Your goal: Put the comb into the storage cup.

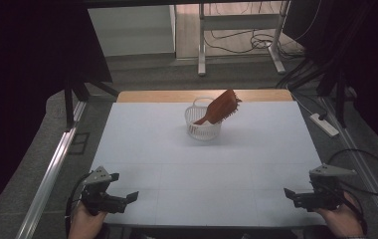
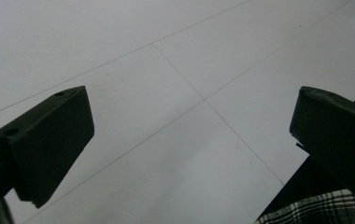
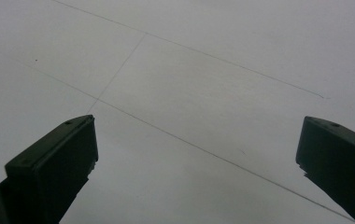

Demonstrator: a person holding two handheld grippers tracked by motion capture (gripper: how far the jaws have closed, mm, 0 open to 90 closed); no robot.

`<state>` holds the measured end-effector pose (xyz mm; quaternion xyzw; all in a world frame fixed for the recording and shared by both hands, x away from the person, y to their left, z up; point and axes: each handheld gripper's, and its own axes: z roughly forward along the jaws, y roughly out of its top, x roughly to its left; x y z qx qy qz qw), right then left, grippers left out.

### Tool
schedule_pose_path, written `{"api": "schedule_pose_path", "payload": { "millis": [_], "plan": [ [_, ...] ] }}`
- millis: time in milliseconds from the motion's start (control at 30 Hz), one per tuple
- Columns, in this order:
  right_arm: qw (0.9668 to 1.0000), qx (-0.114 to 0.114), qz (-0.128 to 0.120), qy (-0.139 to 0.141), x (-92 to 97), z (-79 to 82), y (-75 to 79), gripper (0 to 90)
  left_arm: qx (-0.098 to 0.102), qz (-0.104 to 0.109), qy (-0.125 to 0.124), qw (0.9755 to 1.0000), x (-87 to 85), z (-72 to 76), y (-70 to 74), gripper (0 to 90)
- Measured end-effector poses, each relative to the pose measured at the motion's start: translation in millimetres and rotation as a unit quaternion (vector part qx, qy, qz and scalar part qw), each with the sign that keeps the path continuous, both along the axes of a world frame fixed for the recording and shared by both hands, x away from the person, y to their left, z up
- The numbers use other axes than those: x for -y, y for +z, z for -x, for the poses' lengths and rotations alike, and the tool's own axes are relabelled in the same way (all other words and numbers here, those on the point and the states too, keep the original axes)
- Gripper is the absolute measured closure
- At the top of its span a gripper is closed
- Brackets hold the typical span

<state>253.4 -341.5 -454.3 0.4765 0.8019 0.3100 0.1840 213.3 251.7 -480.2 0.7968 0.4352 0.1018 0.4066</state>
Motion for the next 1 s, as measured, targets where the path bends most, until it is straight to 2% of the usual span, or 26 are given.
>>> {"api": "schedule_pose_path", "payload": {
  "millis": [567,1000],
  "plan": [
    [0.9999,-0.008,0.014,-0.005,0.6,2.9,0.1,0.0,0.0,-0.001,0.001,1.0,-0.1,0.3,0.2,0.0],
    [0.9992,-0.024,0.031,-0.007,-2.5,4.6,-0.8,0.0,0.0,-0.017,0.006,0.9998,1.3,1.2,0.6,0.0]
  ]
}}
